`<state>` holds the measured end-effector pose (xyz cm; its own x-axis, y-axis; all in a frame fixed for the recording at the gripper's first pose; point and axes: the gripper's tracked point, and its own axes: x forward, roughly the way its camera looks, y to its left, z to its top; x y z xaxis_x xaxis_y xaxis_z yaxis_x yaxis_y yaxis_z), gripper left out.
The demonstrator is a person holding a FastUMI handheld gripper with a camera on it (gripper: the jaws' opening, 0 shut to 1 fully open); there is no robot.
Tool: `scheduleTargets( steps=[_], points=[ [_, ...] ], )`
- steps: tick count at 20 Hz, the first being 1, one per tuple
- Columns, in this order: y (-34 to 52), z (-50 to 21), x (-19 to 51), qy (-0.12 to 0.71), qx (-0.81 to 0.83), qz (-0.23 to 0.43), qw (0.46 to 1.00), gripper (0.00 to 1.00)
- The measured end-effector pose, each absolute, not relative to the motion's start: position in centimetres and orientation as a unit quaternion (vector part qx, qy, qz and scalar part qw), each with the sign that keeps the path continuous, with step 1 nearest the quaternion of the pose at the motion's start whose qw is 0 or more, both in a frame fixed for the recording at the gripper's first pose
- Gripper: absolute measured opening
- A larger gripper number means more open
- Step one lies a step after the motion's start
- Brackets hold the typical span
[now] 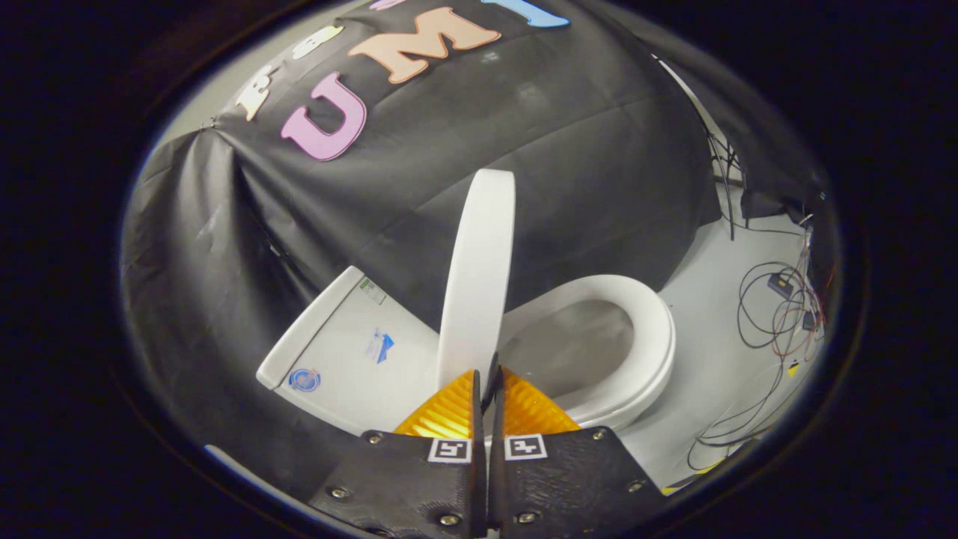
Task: Open the toilet lid.
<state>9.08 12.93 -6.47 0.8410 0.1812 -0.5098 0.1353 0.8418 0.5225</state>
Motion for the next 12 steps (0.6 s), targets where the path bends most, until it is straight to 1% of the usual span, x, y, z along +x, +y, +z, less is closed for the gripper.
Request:
scheduleTargets(
  steps=[4,11,12],
  points=[
    [13.3,-5.9,9.2,0.279,0.238,0.014,0.930,0.02],
    [14.4,-4.9,9.3,0.273,0.213,0.018,0.938,0.02],
    [14.6,-4.8,9.4,0.271,0.213,0.017,0.939,0.04]
  ],
)
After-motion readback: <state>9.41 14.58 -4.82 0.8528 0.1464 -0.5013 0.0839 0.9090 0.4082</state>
